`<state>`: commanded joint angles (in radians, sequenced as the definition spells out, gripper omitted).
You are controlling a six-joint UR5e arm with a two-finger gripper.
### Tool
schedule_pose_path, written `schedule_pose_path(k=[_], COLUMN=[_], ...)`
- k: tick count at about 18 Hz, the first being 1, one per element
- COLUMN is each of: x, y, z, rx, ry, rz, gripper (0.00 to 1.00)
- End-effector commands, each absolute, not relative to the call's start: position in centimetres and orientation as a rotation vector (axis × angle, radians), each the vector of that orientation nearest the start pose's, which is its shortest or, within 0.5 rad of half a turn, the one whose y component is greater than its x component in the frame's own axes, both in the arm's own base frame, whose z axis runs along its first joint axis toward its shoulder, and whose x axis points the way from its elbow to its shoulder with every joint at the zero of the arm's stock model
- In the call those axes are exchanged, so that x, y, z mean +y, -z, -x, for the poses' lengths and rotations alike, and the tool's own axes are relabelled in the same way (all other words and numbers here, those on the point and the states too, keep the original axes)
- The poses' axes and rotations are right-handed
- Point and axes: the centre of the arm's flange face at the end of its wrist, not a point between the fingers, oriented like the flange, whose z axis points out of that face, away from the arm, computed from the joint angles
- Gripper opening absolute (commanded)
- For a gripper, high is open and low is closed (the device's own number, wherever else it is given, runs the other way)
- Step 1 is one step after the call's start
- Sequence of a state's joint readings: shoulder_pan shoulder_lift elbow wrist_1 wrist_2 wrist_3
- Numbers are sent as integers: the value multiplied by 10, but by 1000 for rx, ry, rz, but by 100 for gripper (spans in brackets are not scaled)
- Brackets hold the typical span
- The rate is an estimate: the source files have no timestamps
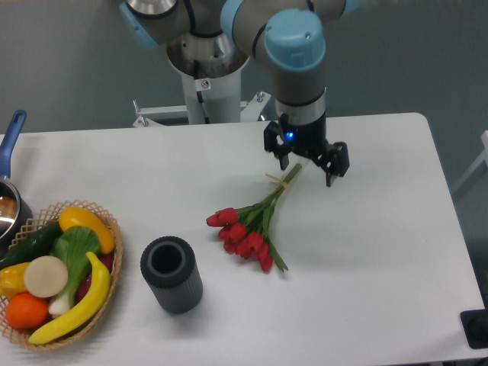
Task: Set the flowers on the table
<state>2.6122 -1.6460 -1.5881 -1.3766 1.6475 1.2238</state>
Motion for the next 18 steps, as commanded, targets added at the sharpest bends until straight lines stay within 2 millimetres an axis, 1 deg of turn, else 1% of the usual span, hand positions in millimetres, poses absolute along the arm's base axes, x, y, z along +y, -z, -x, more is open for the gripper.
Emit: schedule_pose_path(k=[2, 3, 4, 6, 7, 9, 12, 14, 15, 18], x=[356, 350, 343, 322, 312, 298, 263, 249, 243, 242], y=[-481, -489, -502, -515, -520, -527, -540, -541, -544, -544], z=[410, 412, 410, 419, 426, 431, 438, 441, 441, 438], rx=[382, 416, 411, 347, 346, 393, 468, 442, 421, 416], ry=[-114, -119, -151, -154, -156, -161, -174, -151, -153, -153], rz=[3163, 3159, 3141, 3072, 3041, 3026, 2976, 2928, 2917, 2912], gripper=[100, 100, 100, 100, 100, 100, 100, 100, 100, 100])
